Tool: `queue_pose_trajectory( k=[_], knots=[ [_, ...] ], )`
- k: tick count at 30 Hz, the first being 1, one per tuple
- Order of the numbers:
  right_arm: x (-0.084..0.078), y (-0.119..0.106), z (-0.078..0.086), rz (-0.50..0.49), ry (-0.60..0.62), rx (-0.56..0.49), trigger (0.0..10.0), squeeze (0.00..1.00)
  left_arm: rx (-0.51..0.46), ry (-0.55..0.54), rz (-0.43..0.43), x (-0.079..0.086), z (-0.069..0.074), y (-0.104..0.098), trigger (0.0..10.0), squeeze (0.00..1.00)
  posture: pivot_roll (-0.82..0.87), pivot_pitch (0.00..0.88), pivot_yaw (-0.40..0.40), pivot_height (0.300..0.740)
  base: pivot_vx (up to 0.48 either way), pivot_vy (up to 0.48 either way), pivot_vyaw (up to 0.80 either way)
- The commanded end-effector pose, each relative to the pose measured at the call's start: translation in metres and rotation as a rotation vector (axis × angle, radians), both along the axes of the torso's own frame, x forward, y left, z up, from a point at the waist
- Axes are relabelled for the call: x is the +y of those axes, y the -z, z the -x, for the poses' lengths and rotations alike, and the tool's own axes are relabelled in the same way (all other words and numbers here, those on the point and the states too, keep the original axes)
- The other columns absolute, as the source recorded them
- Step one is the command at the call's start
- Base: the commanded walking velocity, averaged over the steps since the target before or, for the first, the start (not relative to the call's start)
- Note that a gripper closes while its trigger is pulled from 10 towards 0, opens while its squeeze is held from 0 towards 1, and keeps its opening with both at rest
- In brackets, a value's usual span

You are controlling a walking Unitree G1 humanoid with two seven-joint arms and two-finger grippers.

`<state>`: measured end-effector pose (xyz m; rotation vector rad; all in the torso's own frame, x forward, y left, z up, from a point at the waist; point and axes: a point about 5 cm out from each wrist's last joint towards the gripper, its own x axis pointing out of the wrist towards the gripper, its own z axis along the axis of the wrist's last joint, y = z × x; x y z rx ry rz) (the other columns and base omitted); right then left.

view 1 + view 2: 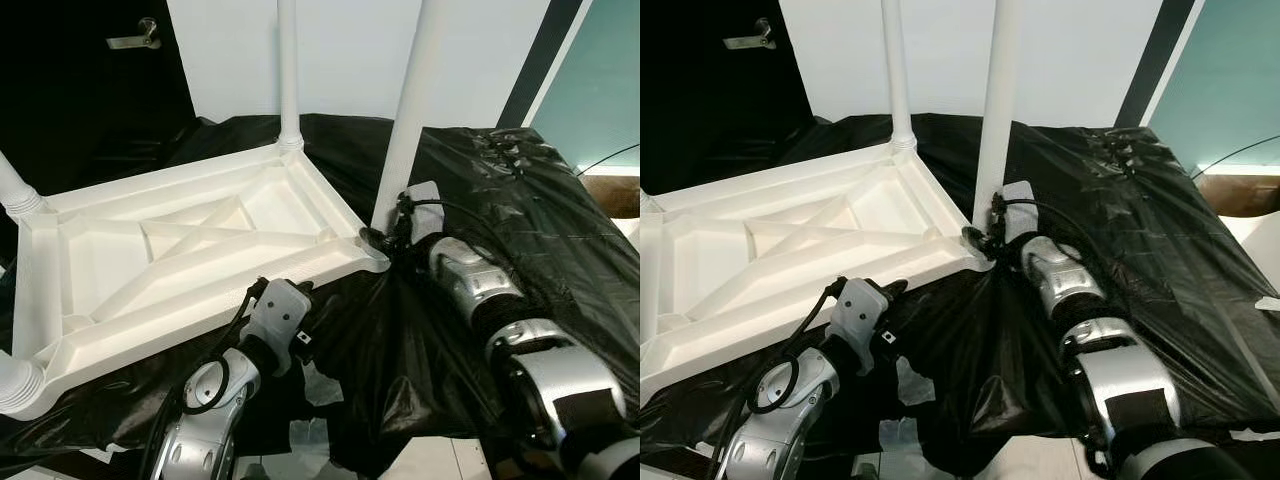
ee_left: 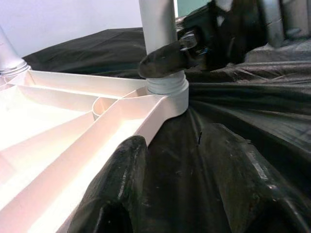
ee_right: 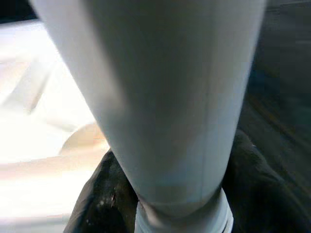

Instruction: Building children table

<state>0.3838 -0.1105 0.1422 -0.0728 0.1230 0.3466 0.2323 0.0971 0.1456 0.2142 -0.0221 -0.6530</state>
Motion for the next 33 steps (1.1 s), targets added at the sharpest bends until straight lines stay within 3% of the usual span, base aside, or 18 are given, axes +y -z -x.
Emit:
queue_pose_trajectory(
  k=[1, 3, 7, 13, 14, 22, 23, 25, 29, 30, 31, 32, 33],
  knots=[
    [-0.011, 0.014, 0.004, 0.037, 0.161, 0.055, 0.0, 0.00, 0.005, -0.055, 0.011, 0.001, 0.000, 0.000, 10.0, 0.00, 0.16, 0.037, -0.067, 0.740, 0.000, 0.000, 0.00],
    [-0.011, 0.014, 0.004, 0.037, 0.161, 0.055, 0.0, 0.00, 0.005, -0.055, 0.011, 0.001, 0.000, 0.000, 10.0, 0.00, 0.16, 0.037, -0.067, 0.740, 0.000, 0.000, 0.00],
    [0.000, 0.023, 0.021, -0.006, 0.309, 0.059, 0.0, 0.00, 0.012, -0.060, 0.013, 0.001, 0.002, 0.002, 10.0, 0.00, 0.17, 0.038, -0.072, 0.740, 0.000, 0.000, 0.00],
    [0.010, 0.026, 0.026, -0.028, 0.292, 0.074, 0.0, 0.00, 0.016, -0.060, 0.017, 0.000, 0.003, 0.002, 10.0, 0.00, 0.16, 0.038, -0.070, 0.740, 0.000, 0.000, 0.00],
    [0.010, 0.023, 0.025, -0.025, 0.282, 0.054, 10.0, 0.00, 0.018, -0.059, 0.018, 0.000, 0.003, 0.002, 10.0, 0.00, 0.16, 0.038, -0.071, 0.740, 0.000, 0.000, 0.00],
    [0.007, 0.013, 0.023, -0.041, 0.270, -0.020, 10.0, 0.00, 0.019, -0.067, 0.020, 0.001, 0.003, 0.001, 10.0, 0.00, 0.17, 0.034, -0.073, 0.740, 0.000, 0.000, 0.00],
    [0.005, 0.010, 0.024, -0.060, 0.249, -0.047, 10.0, 1.00, 0.016, -0.074, 0.023, 0.002, 0.002, 0.000, 10.0, 0.00, 0.17, 0.033, -0.075, 0.740, 0.000, 0.000, 0.00],
    [0.003, 0.002, 0.029, -0.072, 0.208, -0.127, 10.0, 1.00, 0.013, -0.094, 0.039, 0.006, 0.000, -0.003, 10.0, 0.00, 0.16, 0.038, -0.077, 0.740, 0.000, 0.000, 0.00],
    [0.003, 0.002, 0.038, -0.074, 0.172, -0.162, 10.0, 1.00, 0.008, -0.110, 0.042, 0.011, -0.001, -0.006, 10.0, 0.00, 0.16, 0.042, -0.076, 0.740, 0.000, 0.000, 0.00],
    [0.003, 0.004, 0.041, -0.068, 0.146, -0.160, 10.0, 0.85, 0.006, -0.117, 0.042, 0.013, -0.002, -0.007, 10.0, 0.00, 0.16, 0.042, -0.076, 0.740, 0.000, 0.000, 0.00],
    [0.003, 0.004, 0.041, -0.068, 0.146, -0.160, 10.0, 0.85, 0.006, -0.117, 0.042, 0.013, -0.002, -0.007, 10.0, 0.00, 0.16, 0.042, -0.076, 0.740, 0.000, 0.000, 0.00],
    [0.003, 0.005, 0.044, -0.065, 0.129, -0.164, 10.0, 0.00, 0.004, -0.125, 0.044, 0.015, -0.002, -0.008, 10.0, 0.00, 0.16, 0.042, -0.076, 0.740, 0.000, 0.000, 0.00],
    [0.003, 0.006, 0.046, -0.061, 0.122, -0.165, 10.0, 0.00, 0.002, -0.131, 0.046, 0.017, -0.002, -0.010, 10.0, 0.00, 0.17, 0.047, -0.074, 0.740, 0.000, 0.000, 0.00]
  ],
)
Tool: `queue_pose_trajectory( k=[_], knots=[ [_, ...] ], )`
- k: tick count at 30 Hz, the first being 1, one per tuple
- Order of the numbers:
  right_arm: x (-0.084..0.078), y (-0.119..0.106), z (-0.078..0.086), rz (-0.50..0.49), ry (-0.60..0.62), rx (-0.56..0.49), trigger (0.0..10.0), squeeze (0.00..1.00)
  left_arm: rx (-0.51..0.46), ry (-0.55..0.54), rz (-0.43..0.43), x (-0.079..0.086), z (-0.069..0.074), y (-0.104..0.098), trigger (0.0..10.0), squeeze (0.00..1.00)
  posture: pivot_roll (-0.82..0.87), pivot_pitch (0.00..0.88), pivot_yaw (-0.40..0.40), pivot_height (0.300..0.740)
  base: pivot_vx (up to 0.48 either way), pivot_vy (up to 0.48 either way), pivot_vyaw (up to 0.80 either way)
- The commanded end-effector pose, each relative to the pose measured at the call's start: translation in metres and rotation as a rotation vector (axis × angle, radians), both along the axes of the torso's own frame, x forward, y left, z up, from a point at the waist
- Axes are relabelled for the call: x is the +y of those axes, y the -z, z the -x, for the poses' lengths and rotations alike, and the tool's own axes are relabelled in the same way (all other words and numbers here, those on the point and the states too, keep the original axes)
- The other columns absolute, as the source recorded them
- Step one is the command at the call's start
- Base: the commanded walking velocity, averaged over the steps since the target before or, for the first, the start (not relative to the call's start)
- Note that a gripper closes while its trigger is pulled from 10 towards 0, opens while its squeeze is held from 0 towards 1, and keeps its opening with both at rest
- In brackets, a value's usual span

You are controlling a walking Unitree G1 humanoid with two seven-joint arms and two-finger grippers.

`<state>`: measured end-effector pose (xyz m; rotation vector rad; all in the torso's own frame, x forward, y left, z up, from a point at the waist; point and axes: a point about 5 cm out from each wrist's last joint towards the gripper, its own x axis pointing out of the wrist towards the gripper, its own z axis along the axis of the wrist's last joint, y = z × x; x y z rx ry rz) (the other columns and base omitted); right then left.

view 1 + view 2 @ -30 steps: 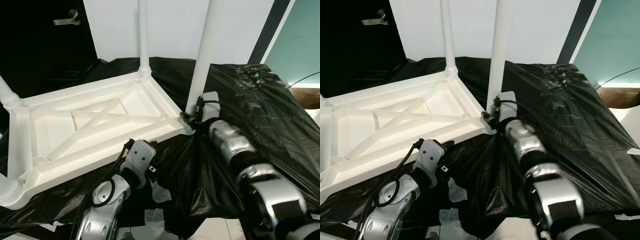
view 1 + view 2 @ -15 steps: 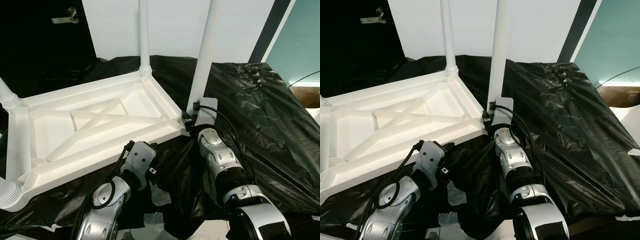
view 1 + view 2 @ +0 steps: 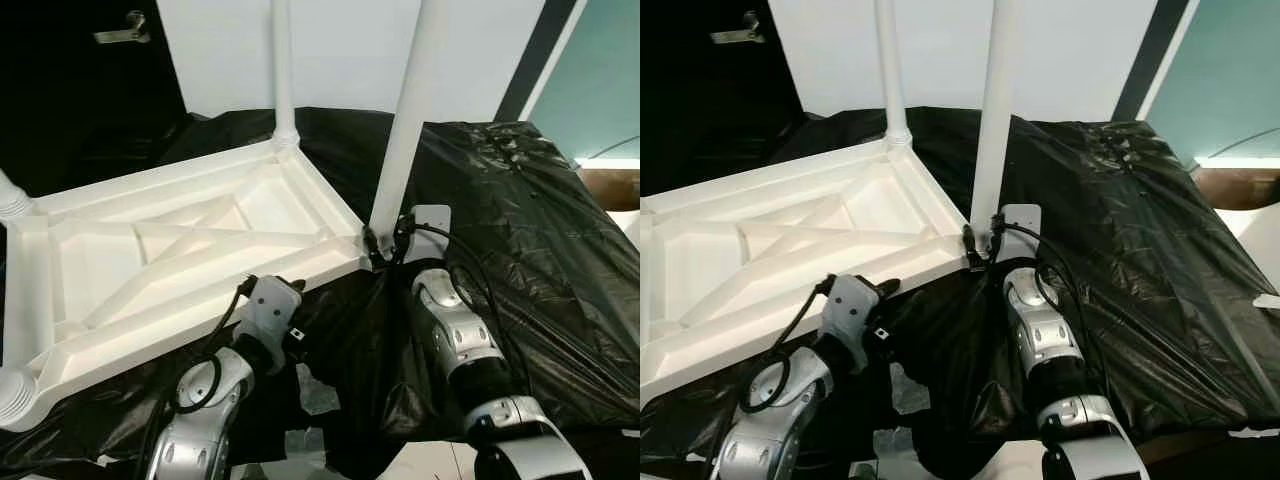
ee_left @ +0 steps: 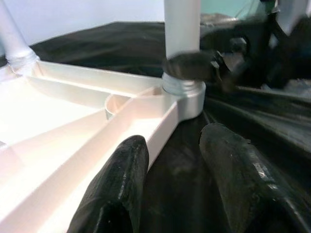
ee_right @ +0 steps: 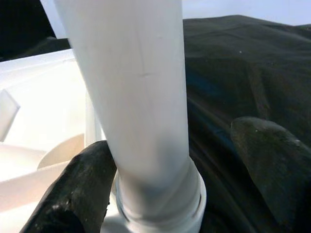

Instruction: Building children table

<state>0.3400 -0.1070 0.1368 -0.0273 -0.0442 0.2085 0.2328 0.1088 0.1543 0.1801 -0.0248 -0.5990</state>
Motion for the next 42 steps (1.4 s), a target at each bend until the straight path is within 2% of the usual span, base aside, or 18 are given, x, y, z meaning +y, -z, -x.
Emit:
queue_pose_trajectory(
  k=[1, 3, 6, 9, 13, 15, 17, 20, 23, 24, 26, 31, 35, 38, 40, 41, 42],
  knots=[
    [-0.003, 0.003, 0.007, 0.023, -0.023, 0.000, 10.0, 0.00, -0.005, -0.097, 0.015, 0.008, -0.002, -0.003, 10.0, 0.00, 0.17, 0.047, -0.071, 0.740, 0.000, 0.000, 0.00],
    [-0.005, 0.005, 0.010, 0.035, -0.028, 0.003, 10.0, 0.00, -0.009, -0.111, 0.016, 0.010, -0.002, -0.004, 10.0, 0.00, 0.17, 0.047, -0.071, 0.740, 0.000, 0.000, 0.00],
    [-0.007, 0.014, 0.029, 0.102, -0.146, 0.045, 10.0, 0.00, -0.029, -0.178, 0.049, 0.024, -0.006, -0.012, 10.0, 0.00, 0.15, 0.051, -0.061, 0.740, 0.000, 0.000, 0.00],
    [-0.006, 0.015, 0.031, 0.097, -0.173, 0.051, 10.0, 0.00, -0.034, -0.183, 0.050, 0.025, -0.007, -0.014, 10.0, 0.00, 0.15, 0.051, -0.057, 0.740, 0.000, 0.000, 0.00],
    [0.004, 0.017, 0.041, 0.104, -0.339, 0.062, 10.0, 0.00, -0.052, -0.224, 0.059, 0.035, -0.014, -0.022, 10.0, 0.00, 0.15, 0.051, -0.055, 0.740, 0.000, 0.000, 0.00],
    [0.010, 0.016, 0.041, 0.117, -0.415, 0.056, 10.0, 0.00, -0.068, -0.233, 0.082, 0.036, -0.016, -0.027, 10.0, 0.00, 0.15, 0.049, -0.055, 0.740, 0.000, 0.000, 0.00],
    [0.010, 0.016, 0.041, 0.117, -0.415, 0.056, 10.0, 0.00, -0.068, -0.233, 0.082, 0.036, -0.016, -0.027, 10.0, 0.00, 0.15, 0.049, -0.055, 0.740, 0.000, 0.000, 0.00],
    [0.025, 0.010, 0.036, 0.116, -0.544, 0.037, 10.0, 0.00, -0.059, -0.246, 0.124, 0.034, -0.018, -0.033, 10.0, 0.00, 0.16, 0.042, -0.060, 0.740, 0.000, 0.000, 0.00],
    [0.030, 0.005, 0.030, 0.110, -0.576, 0.022, 10.0, 0.00, -0.061, -0.250, 0.135, 0.032, -0.019, -0.035, 10.0, 0.00, 0.17, 0.040, -0.064, 0.740, 0.000, 0.000, 0.00],
    [0.030, 0.005, 0.030, 0.110, -0.576, 0.022, 10.0, 0.00, -0.061, -0.250, 0.135, 0.032, -0.019, -0.035, 10.0, 0.00, 0.17, 0.040, -0.064, 0.740, 0.000, 0.000, 0.00],
    [0.033, -0.002, 0.018, 0.093, -0.567, 0.010, 10.0, 0.00, -0.061, -0.252, 0.150, 0.028, -0.020, -0.038, 10.0, 0.00, 0.17, 0.039, -0.069, 0.740, 0.000, 0.000, 0.00],
    [0.036, -0.008, 0.006, 0.067, -0.542, 0.005, 10.0, 0.00, -0.056, -0.252, 0.163, 0.025, -0.020, -0.038, 10.0, 0.00, 0.18, 0.037, -0.075, 0.740, 0.000, 0.000, 0.00],
    [0.042, -0.018, -0.009, -0.018, -0.494, -0.017, 10.0, 0.00, -0.039, -0.243, 0.163, 0.021, -0.016, -0.034, 10.0, 0.00, 0.18, 0.033, -0.076, 0.740, 0.000, 0.000, 0.00],
    [0.043, -0.020, -0.012, -0.040, -0.476, -0.022, 10.0, 0.00, -0.036, -0.243, 0.162, 0.021, -0.016, -0.033, 10.0, 0.00, 0.18, 0.033, -0.076, 0.740, 0.000, 0.000, 0.00],
    [0.042, -0.024, -0.017, -0.075, -0.439, -0.035, 10.0, 0.00, -0.033, -0.244, 0.162, 0.021, -0.017, -0.033, 10.0, 0.00, 0.18, 0.030, -0.073, 0.740, 0.000, 0.000, 0.00],
    [0.039, -0.032, -0.026, -0.194, -0.336, -0.060, 10.0, 0.00, -0.030, -0.240, 0.160, 0.020, -0.017, -0.032, 10.0, 0.00, 0.18, 0.030, -0.073, 0.740, 0.000, 0.000, 0.00],
    [0.039, -0.032, -0.026, -0.194, -0.336, -0.060, 10.0, 0.00, -0.030, -0.240, 0.160, 0.020, -0.017, -0.032, 10.0, 0.00, 0.18, 0.030, -0.073, 0.740, 0.000, 0.000, 0.00]
  ],
)
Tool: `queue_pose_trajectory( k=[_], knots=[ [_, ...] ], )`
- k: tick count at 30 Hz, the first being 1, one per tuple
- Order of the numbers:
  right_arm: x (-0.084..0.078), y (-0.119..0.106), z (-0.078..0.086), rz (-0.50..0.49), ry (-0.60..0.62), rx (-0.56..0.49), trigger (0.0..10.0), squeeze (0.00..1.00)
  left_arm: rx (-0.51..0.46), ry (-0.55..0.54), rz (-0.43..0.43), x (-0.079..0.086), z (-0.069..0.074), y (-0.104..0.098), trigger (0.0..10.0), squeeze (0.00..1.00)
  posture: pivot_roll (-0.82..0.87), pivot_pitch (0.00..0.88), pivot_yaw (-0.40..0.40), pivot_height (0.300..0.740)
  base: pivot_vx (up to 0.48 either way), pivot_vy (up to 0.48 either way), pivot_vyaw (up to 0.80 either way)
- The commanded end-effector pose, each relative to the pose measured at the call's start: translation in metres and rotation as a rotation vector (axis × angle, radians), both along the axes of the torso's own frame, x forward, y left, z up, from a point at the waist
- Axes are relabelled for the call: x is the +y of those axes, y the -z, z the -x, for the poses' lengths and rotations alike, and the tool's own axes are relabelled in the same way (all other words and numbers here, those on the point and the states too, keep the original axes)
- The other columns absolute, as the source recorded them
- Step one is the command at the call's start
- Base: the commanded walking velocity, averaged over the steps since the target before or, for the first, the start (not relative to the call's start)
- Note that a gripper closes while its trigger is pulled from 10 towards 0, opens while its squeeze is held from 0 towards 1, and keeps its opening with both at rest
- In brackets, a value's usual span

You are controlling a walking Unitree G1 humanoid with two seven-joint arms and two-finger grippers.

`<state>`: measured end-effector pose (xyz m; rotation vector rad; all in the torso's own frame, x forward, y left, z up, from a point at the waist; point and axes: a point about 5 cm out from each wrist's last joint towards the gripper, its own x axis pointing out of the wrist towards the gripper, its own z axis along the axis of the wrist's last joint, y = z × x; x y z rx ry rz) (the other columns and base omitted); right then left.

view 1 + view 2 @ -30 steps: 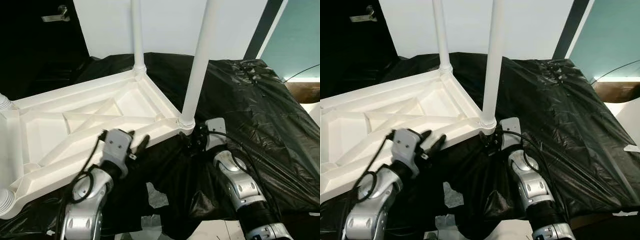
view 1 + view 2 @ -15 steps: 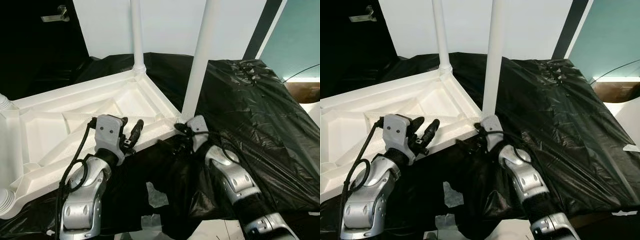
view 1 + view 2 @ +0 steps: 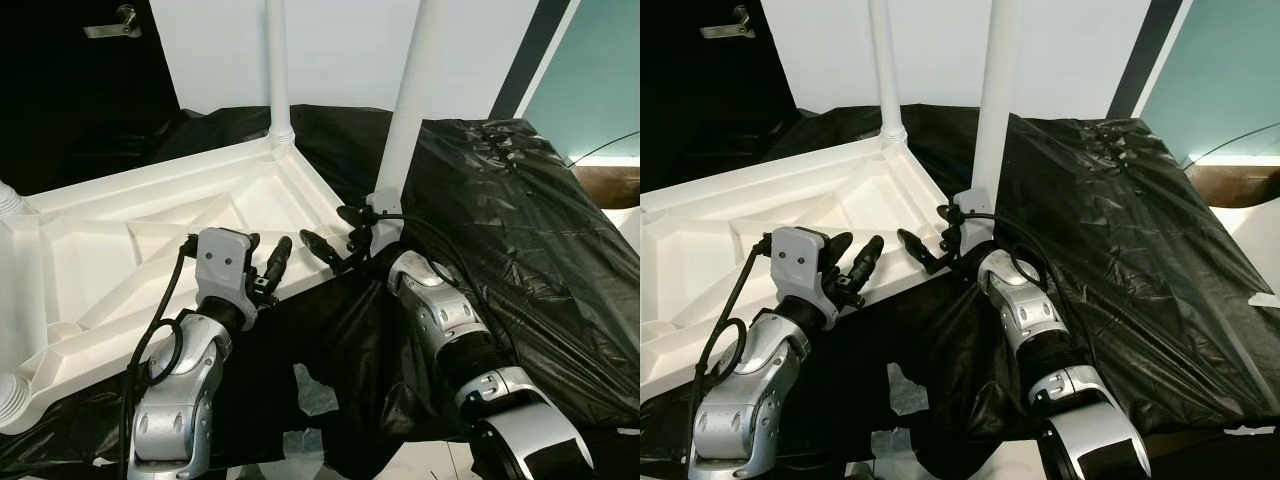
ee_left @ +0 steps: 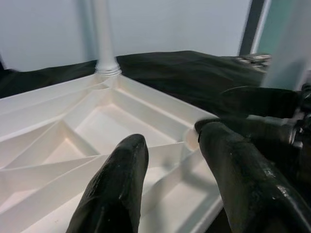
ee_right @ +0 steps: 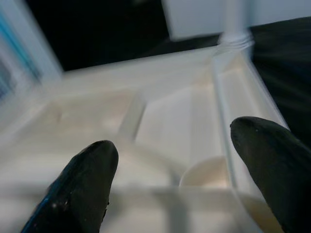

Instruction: Building children table

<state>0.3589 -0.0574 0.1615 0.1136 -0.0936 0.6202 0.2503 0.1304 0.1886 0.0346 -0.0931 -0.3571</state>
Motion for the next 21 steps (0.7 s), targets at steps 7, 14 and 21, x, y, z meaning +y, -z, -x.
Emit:
queue_pose_trajectory(
  k=[7, 14, 21],
  knots=[
    [-0.024, -0.013, -0.018, -0.211, 0.247, 0.006, 10.0, 0.00, 0.030, 0.014, -0.018, -0.002, 0.000, 0.005, 10.0, 0.00, 0.18, 0.027, -0.065, 0.740, 0.000, 0.000, 0.00],
    [-0.068, -0.013, -0.030, -0.319, 0.497, 0.033, 10.0, 0.00, 0.057, 0.064, -0.076, -0.003, 0.000, 0.011, 10.0, 0.00, 0.16, 0.031, -0.020, 0.740, 0.000, 0.000, 0.00],
    [-0.114, -0.016, -0.032, -0.287, 0.639, -0.002, 10.0, 0.00, 0.075, 0.151, -0.113, -0.012, 0.002, 0.015, 10.0, 0.00, 0.15, 0.038, -0.007, 0.740, 0.000, 0.000, 0.00]
  ],
)
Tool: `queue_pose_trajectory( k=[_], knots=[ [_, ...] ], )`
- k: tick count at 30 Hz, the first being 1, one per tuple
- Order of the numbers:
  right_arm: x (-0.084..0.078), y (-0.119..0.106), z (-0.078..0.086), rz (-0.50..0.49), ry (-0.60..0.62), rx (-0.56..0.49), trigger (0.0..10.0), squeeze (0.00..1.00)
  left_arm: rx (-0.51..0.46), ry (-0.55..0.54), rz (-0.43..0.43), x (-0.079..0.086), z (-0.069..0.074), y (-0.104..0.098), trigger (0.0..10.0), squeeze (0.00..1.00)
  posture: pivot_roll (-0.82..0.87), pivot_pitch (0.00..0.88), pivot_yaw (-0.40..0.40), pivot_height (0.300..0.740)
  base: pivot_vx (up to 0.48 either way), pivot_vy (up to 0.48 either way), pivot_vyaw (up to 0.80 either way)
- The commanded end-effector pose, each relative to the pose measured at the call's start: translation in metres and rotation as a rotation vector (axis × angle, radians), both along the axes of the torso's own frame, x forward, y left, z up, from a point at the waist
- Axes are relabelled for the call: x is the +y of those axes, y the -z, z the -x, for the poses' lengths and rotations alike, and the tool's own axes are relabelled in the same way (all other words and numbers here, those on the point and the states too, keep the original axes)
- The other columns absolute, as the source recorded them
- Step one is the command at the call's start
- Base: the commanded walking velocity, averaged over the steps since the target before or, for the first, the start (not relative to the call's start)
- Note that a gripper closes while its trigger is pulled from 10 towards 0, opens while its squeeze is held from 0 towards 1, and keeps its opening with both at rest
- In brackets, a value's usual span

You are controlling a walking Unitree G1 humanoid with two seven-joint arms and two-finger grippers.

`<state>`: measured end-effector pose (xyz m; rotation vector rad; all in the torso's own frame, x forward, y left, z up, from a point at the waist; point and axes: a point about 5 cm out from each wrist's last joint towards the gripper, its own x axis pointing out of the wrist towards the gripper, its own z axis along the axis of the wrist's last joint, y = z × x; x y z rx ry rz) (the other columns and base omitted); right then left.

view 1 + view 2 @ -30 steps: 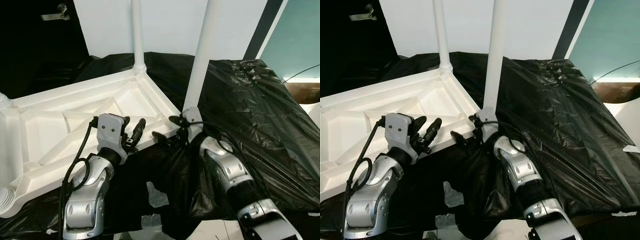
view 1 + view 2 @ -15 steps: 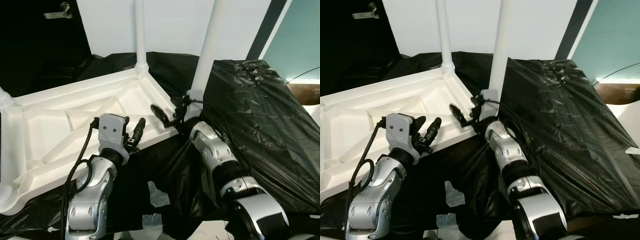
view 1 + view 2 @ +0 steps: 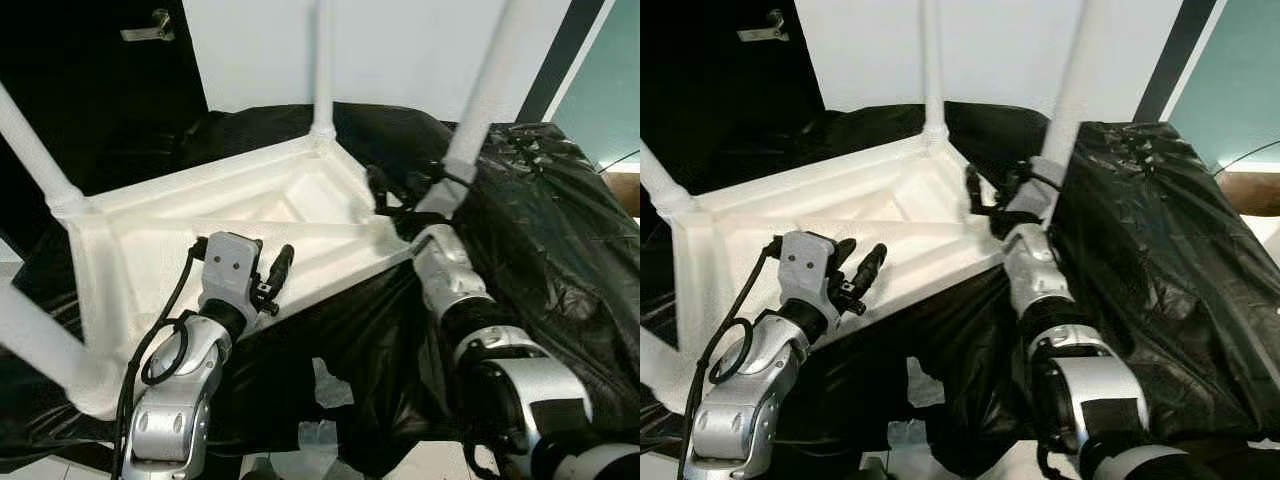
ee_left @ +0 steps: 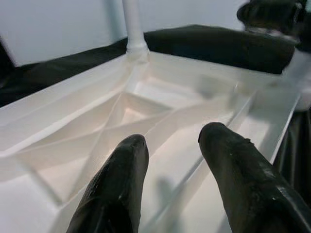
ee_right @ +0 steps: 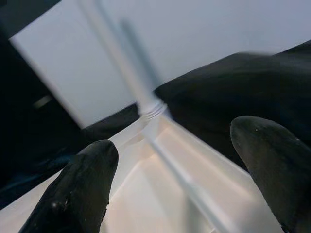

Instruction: Building children table

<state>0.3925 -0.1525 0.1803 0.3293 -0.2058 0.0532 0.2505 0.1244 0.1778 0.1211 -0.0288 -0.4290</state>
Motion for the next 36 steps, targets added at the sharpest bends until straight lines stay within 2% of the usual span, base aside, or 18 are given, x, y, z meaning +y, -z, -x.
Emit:
queue_pose_trajectory(
  k=[1, 2, 3, 5, 7, 15, 16, 17, 18, 19, 20, 21, 22, 24, 26, 30, 36],
  knots=[
    [-0.019, 0.003, 0.001, -0.025, 0.085, 0.010, 10.0, 0.00, 0.030, 0.083, -0.012, -0.006, 0.002, 0.004, 10.0, 0.00, 0.15, 0.038, -0.007, 0.740, 0.000, 0.000, 0.00],
    [-0.031, 0.002, 0.002, -0.013, 0.113, 0.008, 10.0, 0.00, 0.036, 0.107, -0.018, -0.010, 0.003, 0.006, 10.0, 0.00, 0.14, 0.041, -0.004, 0.740, 0.000, 0.000, 0.00],
    [-0.031, 0.002, 0.002, -0.013, 0.113, 0.008, 10.0, 0.00, 0.036, 0.107, -0.018, -0.010, 0.003, 0.006, 10.0, 0.00, 0.14, 0.041, -0.004, 0.740, 0.000, 0.000, 0.00],
    [-0.047, 0.003, 0.005, 0.018, 0.151, 0.004, 10.0, 0.00, 0.040, 0.153, -0.030, -0.017, 0.004, 0.007, 10.0, 0.00, 0.14, 0.045, -0.005, 0.740, 0.000, 0.000, 0.00],
    [-0.053, 0.005, 0.006, 0.033, 0.167, 0.006, 10.0, 0.00, 0.041, 0.182, -0.038, -0.022, 0.004, 0.008, 10.0, 0.00, 0.14, 0.048, -0.004, 0.740, 0.000, 0.000, 0.00],
    [-0.058, 0.008, 0.008, 0.049, 0.180, 0.006, 10.0, 0.00, 0.033, 0.217, -0.049, -0.030, 0.002, 0.008, 10.0, 0.00, 0.15, 0.051, -0.005, 0.740, 0.000, 0.000, 0.00],
    [-0.057, 0.009, 0.009, 0.067, 0.169, 0.003, 10.0, 0.00, 0.028, 0.232, -0.053, -0.034, 0.000, 0.007, 10.0, 0.00, 0.15, 0.051, -0.005, 0.740, 0.000, 0.000, 0.00],
    [-0.044, 0.010, 0.008, 0.125, 0.098, -0.008, 10.0, 0.00, 0.023, 0.249, -0.067, -0.037, -0.002, 0.006, 10.0, 0.00, 0.15, 0.052, -0.003, 0.740, 0.000, 0.000, 0.00],
    [-0.044, 0.010, 0.008, 0.125, 0.098, -0.008, 10.0, 0.00, 0.023, 0.249, -0.067, -0.037, -0.002, 0.006, 10.0, 0.00, 0.15, 0.052, -0.003, 0.740, 0.000, 0.000, 0.00],
    [-0.032, 0.012, 0.009, 0.173, 0.031, -0.018, 10.0, 0.00, 0.024, 0.269, -0.085, -0.039, -0.002, 0.006, 10.0, 0.00, 0.15, 0.051, -0.007, 0.740, 0.000, 0.000, 0.00],
    [-0.032, 0.012, 0.009, 0.173, 0.031, -0.018, 10.0, 0.00, 0.024, 0.269, -0.085, -0.039, -0.002, 0.006, 10.0, 0.00, 0.15, 0.051, -0.007, 0.740, 0.000, 0.000, 0.00],
    [-0.015, 0.017, 0.012, 0.231, -0.057, -0.028, 10.0, 0.00, 0.036, 0.296, -0.111, -0.041, 0.001, 0.008, 10.0, 0.00, 0.15, 0.051, -0.007, 0.740, 0.000, 0.000, 0.00],
    [-0.015, 0.017, 0.012, 0.231, -0.057, -0.028, 10.0, 0.00, 0.036, 0.296, -0.111, -0.041, 0.001, 0.008, 10.0, 0.00, 0.15, 0.051, -0.007, 0.740, 0.000, 0.000, 0.00],
    [-0.004, 0.028, 0.020, 0.274, -0.111, -0.017, 10.0, 0.00, 0.068, 0.315, -0.135, -0.043, 0.008, 0.016, 10.0, 0.00, 0.16, 0.052, -0.024, 0.740, 0.000, 0.000, 0.00],
    [-0.004, 0.028, 0.020, 0.274, -0.111, -0.017, 10.0, 0.00, 0.068, 0.315, -0.135, -0.043, 0.008, 0.016, 10.0, 0.00, 0.16, 0.052, -0.024, 0.740, 0.000, 0.000, 0.00],
    [0.003, 0.044, 0.036, 0.323, -0.152, 0.005, 10.0, 0.00, 0.120, 0.330, -0.186, -0.042, 0.017, 0.030, 10.0, 0.00, 0.16, 0.052, -0.031, 0.740, 0.000, 0.000, 0.00],
    [0.008, 0.049, 0.053, 0.334, -0.202, -0.004, 10.0, 0.00, 0.165, 0.347, -0.218, -0.041, 0.023, 0.040, 10.0, 0.00, 0.15, 0.051, -0.036, 0.740, 0.000, 0.000, 0.00]
  ],
)
